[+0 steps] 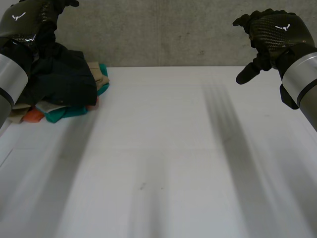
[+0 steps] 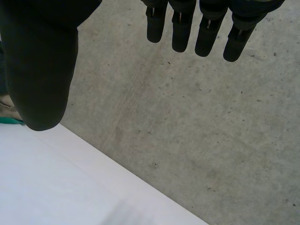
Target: Fold the laundry.
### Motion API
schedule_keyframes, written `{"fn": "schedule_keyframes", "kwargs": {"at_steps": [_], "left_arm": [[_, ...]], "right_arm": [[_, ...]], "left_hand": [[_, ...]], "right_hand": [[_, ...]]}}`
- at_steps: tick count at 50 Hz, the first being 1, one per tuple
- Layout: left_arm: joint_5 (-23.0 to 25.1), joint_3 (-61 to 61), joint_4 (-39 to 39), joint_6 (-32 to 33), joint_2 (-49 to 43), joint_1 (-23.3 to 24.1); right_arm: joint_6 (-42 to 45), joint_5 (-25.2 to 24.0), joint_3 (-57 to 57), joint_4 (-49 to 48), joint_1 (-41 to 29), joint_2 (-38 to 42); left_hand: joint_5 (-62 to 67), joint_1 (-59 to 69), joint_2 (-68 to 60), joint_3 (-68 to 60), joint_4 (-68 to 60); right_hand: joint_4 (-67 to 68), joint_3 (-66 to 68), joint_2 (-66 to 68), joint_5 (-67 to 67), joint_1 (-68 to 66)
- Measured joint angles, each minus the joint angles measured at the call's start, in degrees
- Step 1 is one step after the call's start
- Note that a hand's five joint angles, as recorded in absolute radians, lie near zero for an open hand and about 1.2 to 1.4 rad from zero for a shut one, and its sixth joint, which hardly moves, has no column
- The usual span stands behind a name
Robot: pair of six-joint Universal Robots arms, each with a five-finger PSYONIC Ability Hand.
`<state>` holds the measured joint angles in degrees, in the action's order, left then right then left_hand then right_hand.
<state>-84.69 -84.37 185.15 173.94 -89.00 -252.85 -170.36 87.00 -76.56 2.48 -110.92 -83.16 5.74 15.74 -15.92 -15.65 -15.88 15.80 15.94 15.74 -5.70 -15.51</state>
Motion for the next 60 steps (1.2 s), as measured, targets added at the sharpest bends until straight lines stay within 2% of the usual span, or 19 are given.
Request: {"fn": "schedule_keyframes", "kwargs": {"at_steps": [5,14,21,23,29,36,37,46,48,50,51,52,53,54,55,60], "left_arm": [[0.03,0.11,-0.04,0.02,-0.19,-0.01],[-0.04,0.82,0.03,0.61,-1.54,-0.05],[-0.3,4.37,1.05,8.15,-6.19,-0.46],[-0.65,7.88,1.98,14.79,-10.94,-1.0],[-2.44,17.59,3.19,27.62,-23.21,-4.53],[-5.28,31.6,6.13,34.4,-39.67,-9.7],[-5.87,35.67,7.87,35.5,-44.45,-10.92],[-6.59,48.88,17.62,43.91,-60.76,-14.14],[-6.62,50.51,19.12,46.03,-62.67,-14.24],[-6.72,52.14,20.73,48.7,-64.52,-14.16],[-6.76,52.51,21.2,49.5,-64.94,-14.04],[-6.81,52.75,21.61,50.14,-65.2,-13.88],[-6.94,52.8,21.91,50.61,-65.23,-13.59],[-7.0,52.78,22.03,50.71,-65.16,-13.44],[-7.39,52.4,22.34,50.66,-64.4,-12.69],[-9.15,47.7,22.53,45.47,-56.83,-9.1]], "right_arm": [[0.06,0.04,0.0,0.02,-0.04,0.01],[0.18,0.13,0.01,0.07,-0.09,0.01],[0.32,0.17,-0.07,0.07,-0.12,0.05],[0.39,0.15,-0.19,0.07,-0.18,0.12],[0.46,0.09,-0.37,0.12,-0.3,0.46],[0.59,0.08,-0.7,0.13,-0.5,1.37],[0.63,0.07,-0.76,0.13,-0.55,1.68],[0.73,0.01,-0.89,0.3,-0.85,4.04],[0.75,0.0,-0.89,0.31,-0.88,4.32],[0.77,0.01,-0.88,0.33,-0.88,4.62],[0.78,0.0,-0.88,0.33,-0.88,4.69],[0.79,0.0,-0.87,0.34,-0.88,4.75],[0.79,0.0,-0.86,0.34,-0.87,4.8],[0.8,0.01,-0.85,0.34,-0.87,4.82],[0.8,0.0,-0.82,0.34,-0.85,4.87],[0.82,0.01,-0.58,0.35,-0.74,4.86]], "left_hand": [[-2.91,-3.89,3.86,3.41,4.12],[-2.91,-3.89,3.93,3.53,4.16],[-2.91,-3.89,3.93,3.53,4.16],[-2.91,-3.89,3.93,3.53,4.16],[-2.91,-3.89,3.93,3.53,4.16],[-2.91,-3.89,3.95,3.53,4.16],[-2.91,-3.89,3.96,3.53,4.16],[-2.68,-3.47,3.62,3.24,3.71],[-0.53,-0.67,1.4,1.04,1.35],[13.98,17.93,-15.65,-14.66,-14.63],[26.75,34.18,-30.2,-28.91,-28.94],[26.75,34.18,-30.2,-28.91,-28.94],[38.79,45.77,-42.97,-41.87,-41.97],[38.79,45.77,-42.97,-41.87,-41.97],[48.89,49.95,-51.61,-51.37,-51.67],[49.17,49.95,-52.38,-52.33,-52.62]], "right_hand": [[-3.64,-3.86,-3.58,2.98,2.62],[-3.7,-3.87,-3.58,2.98,2.64],[-3.74,-3.87,-3.58,2.98,2.62],[-3.74,-3.87,-3.58,2.98,2.62],[-3.74,-3.87,-3.58,2.98,2.62],[-3.74,-3.87,-3.59,2.98,2.62],[-3.74,-3.87,-3.58,2.98,2.62],[-3.74,-3.87,-3.58,2.98,2.62],[-3.74,-3.87,-3.58,2.98,2.62],[-3.74,-3.87,-3.58,2.98,2.62],[-3.74,-3.87,-3.58,2.98,2.62],[-3.74,-3.87,-3.58,2.98,2.62],[-3.74,-3.87,-3.58,2.98,2.62],[-3.74,-3.87,-3.58,2.98,2.62],[-3.74,-3.87,-3.58,2.98,2.62],[-3.74,-3.87,-3.58,2.98,2.62]]}}
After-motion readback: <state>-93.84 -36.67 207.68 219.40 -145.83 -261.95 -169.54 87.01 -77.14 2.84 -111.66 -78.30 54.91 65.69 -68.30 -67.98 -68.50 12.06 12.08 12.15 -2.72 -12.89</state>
